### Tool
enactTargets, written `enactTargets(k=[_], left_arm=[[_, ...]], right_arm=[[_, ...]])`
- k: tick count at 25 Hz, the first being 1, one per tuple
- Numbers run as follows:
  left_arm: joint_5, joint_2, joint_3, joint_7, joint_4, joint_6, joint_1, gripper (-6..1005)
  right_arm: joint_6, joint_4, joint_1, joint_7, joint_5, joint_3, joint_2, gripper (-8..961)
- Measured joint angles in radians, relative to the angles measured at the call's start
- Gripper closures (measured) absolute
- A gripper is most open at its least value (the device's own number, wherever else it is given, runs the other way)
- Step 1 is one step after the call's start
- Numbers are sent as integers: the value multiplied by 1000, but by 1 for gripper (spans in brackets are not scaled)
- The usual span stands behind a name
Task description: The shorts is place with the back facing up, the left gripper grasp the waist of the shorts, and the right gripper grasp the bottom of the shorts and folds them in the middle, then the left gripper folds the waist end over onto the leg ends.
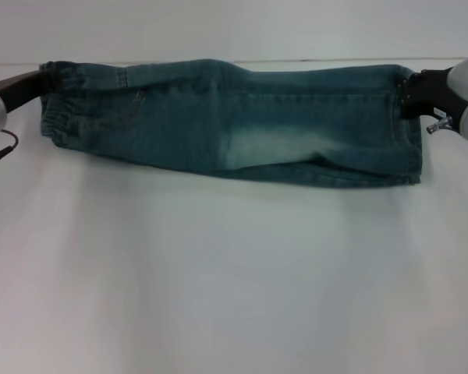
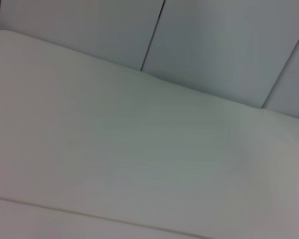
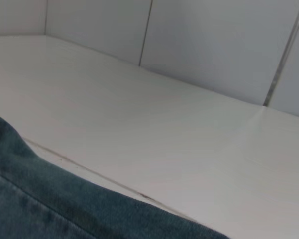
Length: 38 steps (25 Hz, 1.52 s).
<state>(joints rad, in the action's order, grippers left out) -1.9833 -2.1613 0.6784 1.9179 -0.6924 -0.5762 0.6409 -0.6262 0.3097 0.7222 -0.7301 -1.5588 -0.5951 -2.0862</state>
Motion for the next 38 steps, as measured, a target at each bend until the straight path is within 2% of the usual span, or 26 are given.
enactTargets(k=[10,16,26,29,34,38], left_arm=[[0,1,24,-13,1,11,2,946],[-1,1,29,-34,25,62,20,907],[-3,3,29,-71,58,115,31,703],[-2,5,28,-71,57,116,27,475],[-2,6,27,-71,51,108,13,238],[-7,12,29,-71,44,87,-1,123]], right_arm=[[19,-2,7,2,8,3,0,876],[77,-27,36,11,20,-10,-3,843],[86,-41,39,41,22,-11,-5,626],[86,-41,34,38,22,-10,-5,506],[86,-41,30,36,21,-11,-5,288],[80,-41,28,32,22,-6,-4,144]])
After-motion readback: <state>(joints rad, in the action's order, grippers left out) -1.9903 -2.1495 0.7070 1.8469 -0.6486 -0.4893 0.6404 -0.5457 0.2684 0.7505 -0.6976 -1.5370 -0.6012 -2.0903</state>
